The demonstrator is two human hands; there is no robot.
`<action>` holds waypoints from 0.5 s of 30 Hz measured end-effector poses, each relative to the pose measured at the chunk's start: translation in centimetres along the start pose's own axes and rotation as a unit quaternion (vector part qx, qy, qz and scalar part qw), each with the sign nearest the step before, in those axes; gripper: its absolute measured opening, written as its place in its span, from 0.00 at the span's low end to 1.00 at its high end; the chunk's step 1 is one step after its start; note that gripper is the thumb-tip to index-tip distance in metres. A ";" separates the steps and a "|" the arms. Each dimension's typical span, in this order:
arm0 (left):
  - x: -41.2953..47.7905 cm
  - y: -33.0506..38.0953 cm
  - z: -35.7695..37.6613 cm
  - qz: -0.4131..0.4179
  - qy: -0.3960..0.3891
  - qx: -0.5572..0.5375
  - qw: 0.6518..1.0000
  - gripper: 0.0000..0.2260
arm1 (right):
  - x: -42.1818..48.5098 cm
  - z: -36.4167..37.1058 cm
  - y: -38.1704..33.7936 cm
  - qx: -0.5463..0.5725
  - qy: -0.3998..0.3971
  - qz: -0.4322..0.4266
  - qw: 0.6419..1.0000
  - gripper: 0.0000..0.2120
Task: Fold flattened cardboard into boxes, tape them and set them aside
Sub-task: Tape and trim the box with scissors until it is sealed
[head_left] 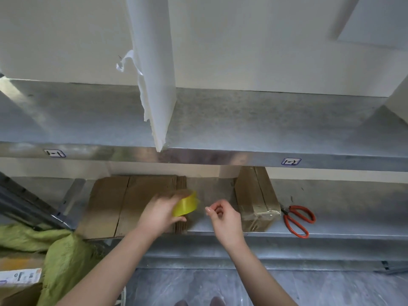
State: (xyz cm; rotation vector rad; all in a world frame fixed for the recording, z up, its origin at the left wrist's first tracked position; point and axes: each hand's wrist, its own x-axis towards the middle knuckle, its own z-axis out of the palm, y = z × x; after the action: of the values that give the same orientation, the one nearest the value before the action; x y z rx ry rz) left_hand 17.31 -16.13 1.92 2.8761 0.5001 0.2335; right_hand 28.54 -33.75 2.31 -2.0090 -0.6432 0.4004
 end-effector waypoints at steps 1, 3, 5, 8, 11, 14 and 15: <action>0.5 -0.1 0.1 0.005 0.013 0.017 1.000 0.40 | -0.1 0.2 0.0 -0.006 0.017 -0.016 1.000 0.09; 1.6 -0.7 0.3 0.000 0.040 0.043 0.998 0.41 | -0.8 1.0 0.2 -0.036 0.013 -0.046 0.998 0.07; 2.3 -1.4 0.7 0.010 0.026 0.049 0.998 0.41 | -0.8 2.0 0.8 -0.025 0.014 -0.017 0.999 0.06; 1.9 -1.8 2.6 0.022 -0.013 0.042 0.999 0.40 | 0.8 2.5 2.6 -0.007 0.019 0.090 0.996 0.06; 1.0 -1.3 4.2 0.001 -0.044 0.015 0.999 0.41 | 2.6 2.9 4.3 -0.031 -0.021 0.157 0.987 0.08; -0.1 -1.3 5.7 -0.033 -0.065 -0.015 0.997 0.35 | 3.9 3.4 5.7 -0.054 -0.064 0.201 0.976 0.08; -0.6 -1.4 6.2 -0.043 -0.066 -0.028 0.997 0.32 | 4.2 3.5 6.2 -0.069 -0.082 0.212 0.971 0.07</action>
State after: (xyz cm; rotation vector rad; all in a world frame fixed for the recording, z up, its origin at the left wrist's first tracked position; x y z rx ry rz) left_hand 17.49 -16.13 -4.46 2.7842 0.5800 0.0429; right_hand 31.85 -31.32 -4.86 -2.2639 -0.3403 0.8013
